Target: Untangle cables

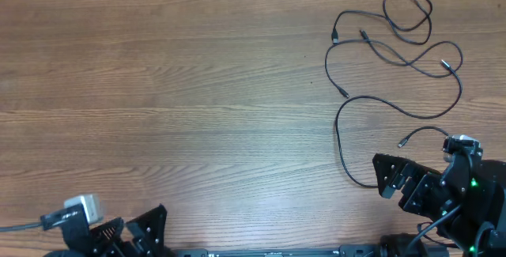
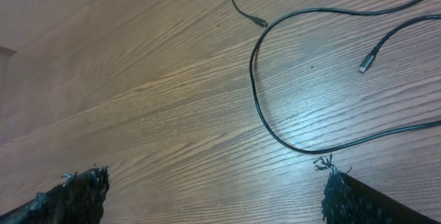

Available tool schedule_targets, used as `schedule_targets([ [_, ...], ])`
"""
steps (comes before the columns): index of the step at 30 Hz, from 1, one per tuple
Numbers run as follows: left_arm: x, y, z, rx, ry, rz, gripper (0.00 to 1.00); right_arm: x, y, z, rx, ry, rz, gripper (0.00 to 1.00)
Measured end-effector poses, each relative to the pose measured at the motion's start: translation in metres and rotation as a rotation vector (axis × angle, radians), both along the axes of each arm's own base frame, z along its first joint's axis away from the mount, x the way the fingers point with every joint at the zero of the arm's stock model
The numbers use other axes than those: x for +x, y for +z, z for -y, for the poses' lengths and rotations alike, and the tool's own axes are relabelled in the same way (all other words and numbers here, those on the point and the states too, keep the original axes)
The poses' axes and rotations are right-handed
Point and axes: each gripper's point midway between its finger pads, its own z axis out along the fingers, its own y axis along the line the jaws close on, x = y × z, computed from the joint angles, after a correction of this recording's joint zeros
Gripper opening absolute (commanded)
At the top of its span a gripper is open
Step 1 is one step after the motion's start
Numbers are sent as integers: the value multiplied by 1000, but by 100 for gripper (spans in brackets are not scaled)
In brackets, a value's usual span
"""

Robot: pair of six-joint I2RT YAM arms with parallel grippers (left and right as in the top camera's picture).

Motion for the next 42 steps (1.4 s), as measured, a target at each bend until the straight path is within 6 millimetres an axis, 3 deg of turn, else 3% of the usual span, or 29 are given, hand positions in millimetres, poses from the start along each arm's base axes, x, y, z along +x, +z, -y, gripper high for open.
schedule_targets([
  [42, -3, -9, -7, 28, 26, -31, 99, 0, 0, 0, 0, 0, 0, 100],
])
